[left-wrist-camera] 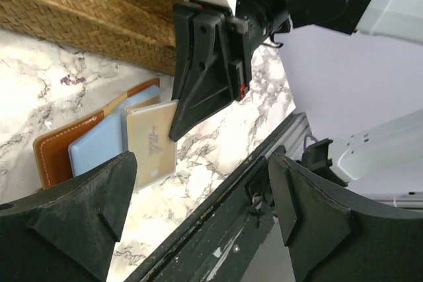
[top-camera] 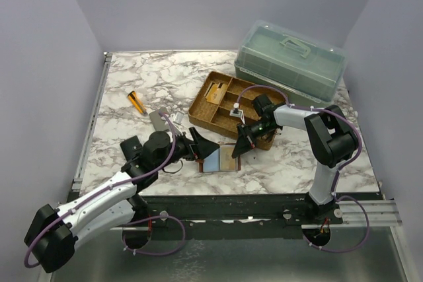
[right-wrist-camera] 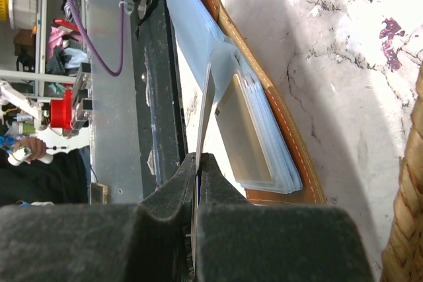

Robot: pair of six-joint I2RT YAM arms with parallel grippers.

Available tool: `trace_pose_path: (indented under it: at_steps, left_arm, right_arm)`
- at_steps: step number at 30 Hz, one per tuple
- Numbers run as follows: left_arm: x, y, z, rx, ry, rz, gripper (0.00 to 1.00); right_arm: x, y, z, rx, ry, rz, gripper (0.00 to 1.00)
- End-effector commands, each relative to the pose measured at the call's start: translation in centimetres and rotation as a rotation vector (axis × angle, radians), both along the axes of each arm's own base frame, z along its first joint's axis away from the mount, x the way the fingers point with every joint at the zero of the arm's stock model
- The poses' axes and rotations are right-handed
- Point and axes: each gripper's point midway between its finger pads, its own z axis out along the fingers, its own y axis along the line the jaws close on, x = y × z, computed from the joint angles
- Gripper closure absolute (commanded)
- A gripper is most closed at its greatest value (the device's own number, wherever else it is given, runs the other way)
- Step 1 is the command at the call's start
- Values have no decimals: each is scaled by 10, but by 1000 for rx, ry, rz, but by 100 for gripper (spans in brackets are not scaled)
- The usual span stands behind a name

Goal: Take the credit cards out of the card holder
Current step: Place the card holder at the center of the board.

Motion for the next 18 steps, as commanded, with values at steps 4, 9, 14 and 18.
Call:
trace_pose_path:
  at_steps: [4, 9, 14, 18]
  left_arm:
    - [4, -8, -2, 82, -63, 75, 12]
    - [-7, -18, -10, 124, -78, 63, 12]
    - [-13, -23, -11, 122, -77, 59, 13]
    - [-19, -28, -21, 104, -51, 42, 13]
  right_arm:
    - [4, 5, 10, 29, -38, 14, 100]
    - [3, 6, 5, 21, -25, 19, 100]
    - [2, 7, 5, 15, -37, 24, 100]
    - [2, 8, 7, 18, -41, 22, 100]
